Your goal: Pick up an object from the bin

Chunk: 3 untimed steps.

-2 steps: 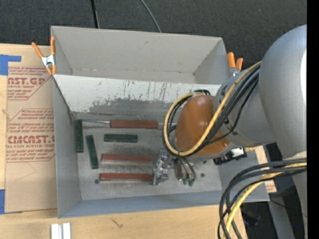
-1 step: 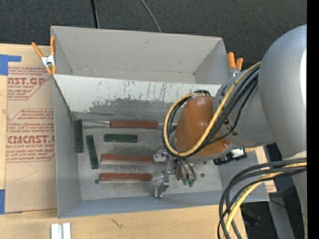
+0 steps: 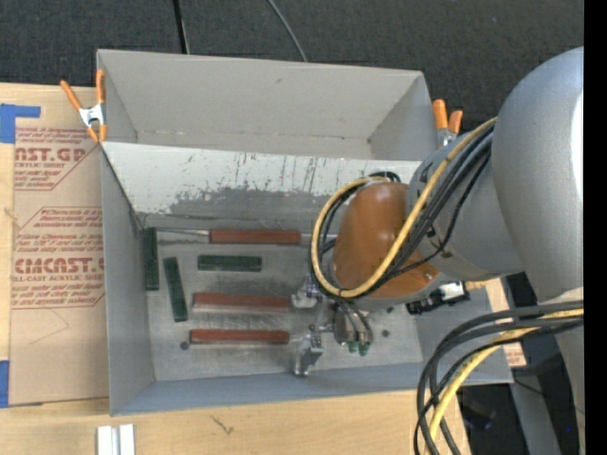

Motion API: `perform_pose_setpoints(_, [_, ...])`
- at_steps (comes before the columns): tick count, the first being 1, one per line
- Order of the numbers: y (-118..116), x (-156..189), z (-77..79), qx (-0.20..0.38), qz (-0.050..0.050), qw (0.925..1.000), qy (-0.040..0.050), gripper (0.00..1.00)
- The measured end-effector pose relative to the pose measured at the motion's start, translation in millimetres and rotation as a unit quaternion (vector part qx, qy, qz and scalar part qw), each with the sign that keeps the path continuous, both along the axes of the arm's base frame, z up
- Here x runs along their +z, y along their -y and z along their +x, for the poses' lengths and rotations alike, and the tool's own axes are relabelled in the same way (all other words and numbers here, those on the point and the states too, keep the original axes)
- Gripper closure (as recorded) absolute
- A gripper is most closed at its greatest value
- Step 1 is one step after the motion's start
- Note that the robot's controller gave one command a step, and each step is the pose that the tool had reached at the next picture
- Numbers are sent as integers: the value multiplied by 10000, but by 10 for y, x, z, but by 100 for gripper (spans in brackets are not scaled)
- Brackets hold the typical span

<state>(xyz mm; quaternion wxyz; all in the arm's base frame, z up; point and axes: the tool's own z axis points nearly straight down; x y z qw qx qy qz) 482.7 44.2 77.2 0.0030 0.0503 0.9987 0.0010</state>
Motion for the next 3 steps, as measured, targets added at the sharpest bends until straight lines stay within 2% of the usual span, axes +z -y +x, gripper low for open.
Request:
perform_pose_setpoints(1, [-527,-5,196,-14,6,10000,55,100])
perform_pose_setpoints(2, [-528,-5,196,-13,5,10000,55,100])
perform_pose_setpoints(3, [-473,1479,331,193,-5,9998,-10,100])
